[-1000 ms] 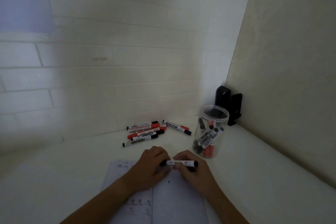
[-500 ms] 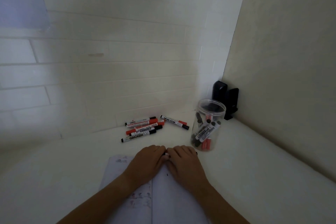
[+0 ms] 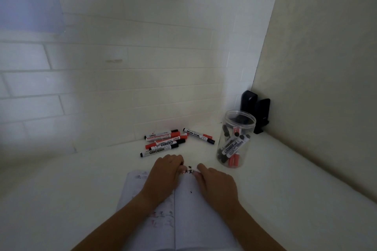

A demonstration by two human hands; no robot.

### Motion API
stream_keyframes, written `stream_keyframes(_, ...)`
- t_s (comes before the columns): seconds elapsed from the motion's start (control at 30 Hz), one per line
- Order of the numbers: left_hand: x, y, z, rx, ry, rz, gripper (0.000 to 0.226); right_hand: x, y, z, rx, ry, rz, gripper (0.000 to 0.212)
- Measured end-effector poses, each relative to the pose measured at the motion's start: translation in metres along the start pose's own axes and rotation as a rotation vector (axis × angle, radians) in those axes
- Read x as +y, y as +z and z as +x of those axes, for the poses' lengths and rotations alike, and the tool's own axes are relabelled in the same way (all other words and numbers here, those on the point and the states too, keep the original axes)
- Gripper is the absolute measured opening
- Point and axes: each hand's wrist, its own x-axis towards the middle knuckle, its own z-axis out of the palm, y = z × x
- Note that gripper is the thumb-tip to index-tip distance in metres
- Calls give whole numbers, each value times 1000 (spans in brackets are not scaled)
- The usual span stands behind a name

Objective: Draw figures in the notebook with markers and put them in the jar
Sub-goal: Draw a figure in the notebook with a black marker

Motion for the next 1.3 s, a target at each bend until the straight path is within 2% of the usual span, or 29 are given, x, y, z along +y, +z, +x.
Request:
stream_keyframes(0.1,0,2,0,-6,-50,1,36,3,-4,-1,-2,132,41,31)
stream_keyframes(0.2,-3,7,-1,-70,-72,-8,21,3,-1,1,-21,193,143,22)
stream_keyframes(0.23,-6,8,-2,-95,-86,-37,20,2,-2,1,-21,215,180,31)
stream_keyframes(0.3,-12,11,-3,-137,-95,-61,28,4,-5,1,-15,246,268,55)
stream_keyframes(0.33,-13,12,-4,-160,-97,-54,34,5,-8,2,-5,262,326,58)
stream_keyframes(0.43,-12,12,-3,-242,-102,-35,50,12,-15,5,54,251,489,45)
stream_keyframes(0.5,-11,9,-2,-305,-101,-15,64,16,-15,6,72,330,710,38)
stream_keyframes(0.57,-11,7,-2,-384,-119,5,75,18,-17,7,37,506,982,41)
stream_keyframes(0.67,-11,6,-1,-435,-144,15,75,24,-21,9,-24,639,1286,49)
stream_keyframes(0.73,-10,5,-1,-441,-150,16,79,25,-24,9,-57,618,1288,47)
stream_keyframes(0.83,-11,4,0,-451,-148,7,82,23,-23,9,-92,592,1180,18)
stream_keyframes(0.9,-12,5,0,-462,-133,23,82,23,-19,9,-92,603,1081,9)
stream_keyframes(0.97,-13,6,0,-470,-124,33,81,23,-17,9,-92,625,1038,11)
stream_keyframes(1.07,-13,5,0,-467,-118,25,83,23,-21,11,-90,692,1112,7)
stream_keyframes(1.23,-12,4,0,-469,-122,23,88,28,-28,13,-175,730,1099,2)
stream_keyframes(1.3,-11,3,0,-473,-122,21,89,29,-27,14,-190,732,1055,8)
